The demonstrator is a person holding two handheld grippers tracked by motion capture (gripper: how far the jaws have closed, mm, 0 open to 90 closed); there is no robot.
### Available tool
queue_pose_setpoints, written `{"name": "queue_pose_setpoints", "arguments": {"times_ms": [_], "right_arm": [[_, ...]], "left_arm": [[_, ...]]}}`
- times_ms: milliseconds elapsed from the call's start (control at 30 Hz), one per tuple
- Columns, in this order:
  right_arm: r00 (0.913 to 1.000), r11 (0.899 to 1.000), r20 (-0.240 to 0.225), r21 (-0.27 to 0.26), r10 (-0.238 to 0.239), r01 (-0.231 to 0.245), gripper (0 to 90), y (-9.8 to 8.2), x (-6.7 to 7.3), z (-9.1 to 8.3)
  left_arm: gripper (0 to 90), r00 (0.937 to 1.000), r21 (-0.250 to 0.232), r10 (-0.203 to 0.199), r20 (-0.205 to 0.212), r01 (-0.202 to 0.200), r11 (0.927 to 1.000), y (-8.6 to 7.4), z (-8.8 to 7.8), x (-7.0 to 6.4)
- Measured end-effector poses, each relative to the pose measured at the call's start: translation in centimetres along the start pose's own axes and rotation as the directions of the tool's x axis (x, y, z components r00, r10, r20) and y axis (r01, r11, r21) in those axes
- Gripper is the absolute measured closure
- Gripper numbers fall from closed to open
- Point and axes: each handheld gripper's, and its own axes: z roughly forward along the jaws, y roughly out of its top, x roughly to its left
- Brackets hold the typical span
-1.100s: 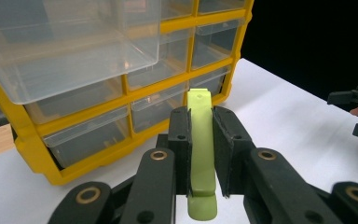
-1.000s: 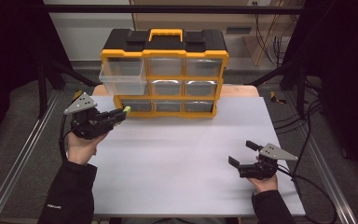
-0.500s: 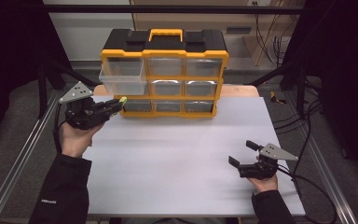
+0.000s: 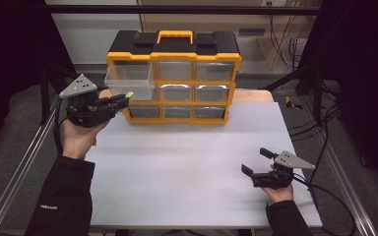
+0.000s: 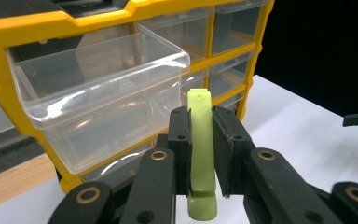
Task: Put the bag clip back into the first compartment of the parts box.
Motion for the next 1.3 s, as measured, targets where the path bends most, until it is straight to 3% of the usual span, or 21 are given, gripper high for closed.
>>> {"name": "queue_pose_setpoints", "arguments": {"times_ms": [533, 967, 1300], "right_arm": [[1.0, 1.0, -0.002, 0.003, 0.001, -0.001, 0.5, 0.0, 0.0, 0.0], [1.0, 1.0, -0.001, 0.004, 0.001, -0.001, 0.5, 0.0, 0.0, 0.0], [1.0, 1.0, -0.001, 0.001, 0.002, -0.002, 0.5, 0.0, 0.0, 0.0]], "left_arm": [[77.2, 0.9998, -0.017, -0.011, -0.013, 0.011, 0.9998, 2.6, -0.1, 0.6], [77.3, 0.9991, -0.003, -0.013, -0.04, 0.013, 0.9999, 4.5, 1.5, 1.2], [77.3, 0.9972, 0.01, 0.014, -0.074, -0.013, 0.9999, 5.8, 2.8, 1.7]]}}
